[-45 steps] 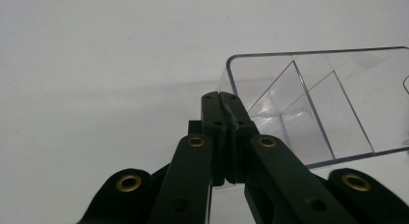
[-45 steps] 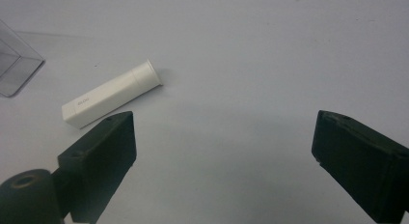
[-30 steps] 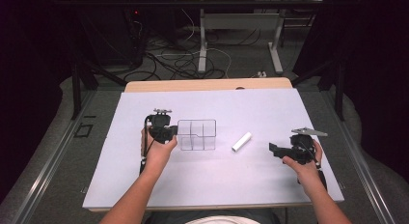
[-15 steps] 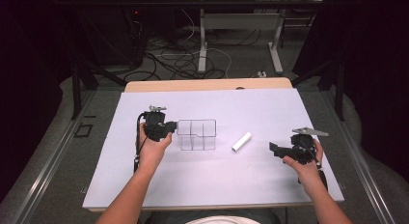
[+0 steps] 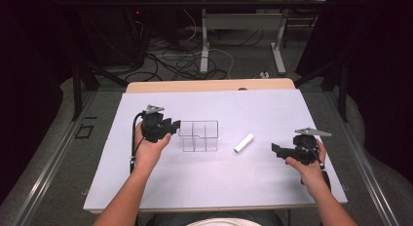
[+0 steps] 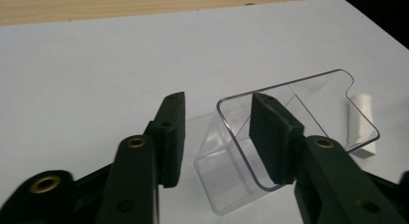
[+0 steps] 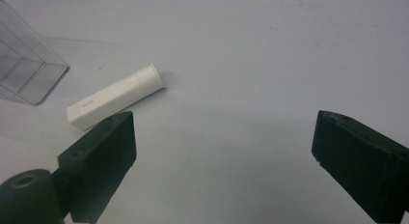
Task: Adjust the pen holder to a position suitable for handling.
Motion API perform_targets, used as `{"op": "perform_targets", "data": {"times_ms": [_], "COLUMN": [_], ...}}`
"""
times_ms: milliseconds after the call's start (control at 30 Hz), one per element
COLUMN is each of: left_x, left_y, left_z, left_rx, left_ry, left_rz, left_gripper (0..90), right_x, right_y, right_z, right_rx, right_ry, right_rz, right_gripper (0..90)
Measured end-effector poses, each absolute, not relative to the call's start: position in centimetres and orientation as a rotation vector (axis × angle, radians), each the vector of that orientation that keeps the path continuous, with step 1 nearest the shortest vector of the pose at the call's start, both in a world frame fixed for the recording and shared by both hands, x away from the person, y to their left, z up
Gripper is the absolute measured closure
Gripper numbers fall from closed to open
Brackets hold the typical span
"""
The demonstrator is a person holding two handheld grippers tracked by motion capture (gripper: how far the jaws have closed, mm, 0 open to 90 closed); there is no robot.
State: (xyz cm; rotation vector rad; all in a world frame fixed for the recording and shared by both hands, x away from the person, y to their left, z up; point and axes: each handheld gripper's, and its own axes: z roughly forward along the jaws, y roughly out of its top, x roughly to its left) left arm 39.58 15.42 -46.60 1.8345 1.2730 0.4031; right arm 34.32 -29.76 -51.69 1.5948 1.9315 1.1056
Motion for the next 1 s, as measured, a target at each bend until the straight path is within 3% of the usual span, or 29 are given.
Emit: {"op": "perform_targets", "data": {"times_ms": [233,500,767,1000], "left_x": [39.5,38.6,38.1,38.0], "left_y": [15.7,15.0,13.7,12.9], "left_z": [-46.5,-45.4,-45.4,-45.3], "left_rx": [1.865,1.87,1.864,1.867], "left_ry": [1.237,1.183,1.166,1.149], "left_rz": [0.433,0.446,0.423,0.407], "left_gripper": [34.9,29.2,16.0,13.7], "right_x": [34.3,34.1,34.1,34.1], "right_y": [-29.9,-29.8,-30.3,-30.0], "right_z": [-51.6,-51.4,-51.3,-51.4], "right_rx": [1.585,1.556,1.572,1.567], "right_ry": [1.961,1.946,1.923,1.937], "right_rz": [1.129,1.118,1.113,1.11], "right_gripper": [7.9,7.9,7.9,7.9]}}
